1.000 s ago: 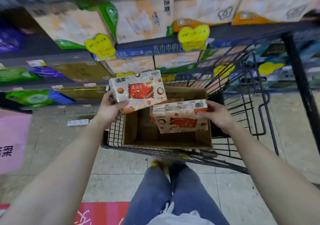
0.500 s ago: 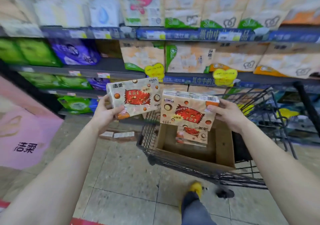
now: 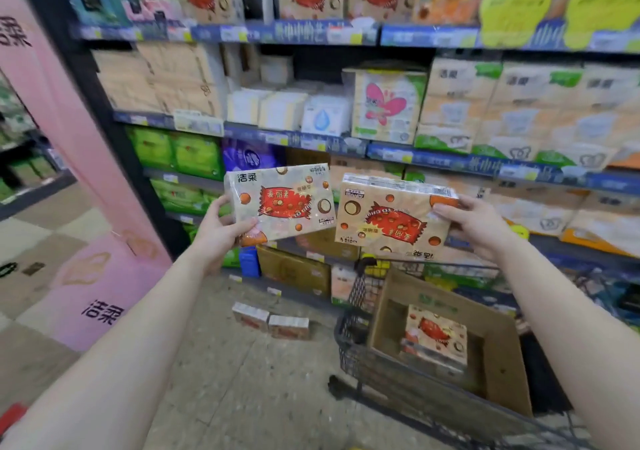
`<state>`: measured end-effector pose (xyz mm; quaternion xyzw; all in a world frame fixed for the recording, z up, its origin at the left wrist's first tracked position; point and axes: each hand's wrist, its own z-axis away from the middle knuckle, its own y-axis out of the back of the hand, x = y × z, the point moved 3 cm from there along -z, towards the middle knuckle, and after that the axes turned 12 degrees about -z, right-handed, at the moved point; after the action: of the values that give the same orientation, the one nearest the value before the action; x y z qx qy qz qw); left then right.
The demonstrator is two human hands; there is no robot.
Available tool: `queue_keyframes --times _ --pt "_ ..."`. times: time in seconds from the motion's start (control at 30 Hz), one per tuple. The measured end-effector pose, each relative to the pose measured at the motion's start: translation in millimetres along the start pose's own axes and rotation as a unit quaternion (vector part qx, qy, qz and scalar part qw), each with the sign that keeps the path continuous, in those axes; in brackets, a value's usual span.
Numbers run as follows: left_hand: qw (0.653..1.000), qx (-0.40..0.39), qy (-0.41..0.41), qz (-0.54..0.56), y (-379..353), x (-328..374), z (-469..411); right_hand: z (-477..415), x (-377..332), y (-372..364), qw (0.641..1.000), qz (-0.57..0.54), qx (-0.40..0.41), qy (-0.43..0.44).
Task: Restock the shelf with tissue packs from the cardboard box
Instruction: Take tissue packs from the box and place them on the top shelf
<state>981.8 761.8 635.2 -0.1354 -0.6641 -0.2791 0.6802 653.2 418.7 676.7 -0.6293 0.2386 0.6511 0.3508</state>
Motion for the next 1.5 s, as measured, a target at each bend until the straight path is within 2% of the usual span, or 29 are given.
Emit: queue_keyframes --times 0.3,0.63,0.97,1.2,1.5 --pt "0.998 0.016 -0.055 0.007 48.4 73.7 -86.0 -84.8 -99.0 -72.6 0.996 0.022 -0.055 0.060" --pt "0.993 -0.003 -0.116 0.031 70.8 169.6 -235.1 -194.1 -201.5 -140.1 0.988 0.057 -0.033 0.137" --pt "0.984 -0.038 -0.168 0.039 97.8 220.4 -335.5 -233.7 -257.4 -191.0 0.983 0.044 -0.026 0.178" --pt "0.972 -0.076 -0.218 0.041 140.7 247.0 -406.3 -237.3 -285.8 -239.1 0.976 0.042 0.013 0.212" --pt "0.960 -0.119 -0.251 0.043 194.5 286.5 -474.1 -245.9 -316.4 -297.7 0.963 0.021 0.114 0.243"
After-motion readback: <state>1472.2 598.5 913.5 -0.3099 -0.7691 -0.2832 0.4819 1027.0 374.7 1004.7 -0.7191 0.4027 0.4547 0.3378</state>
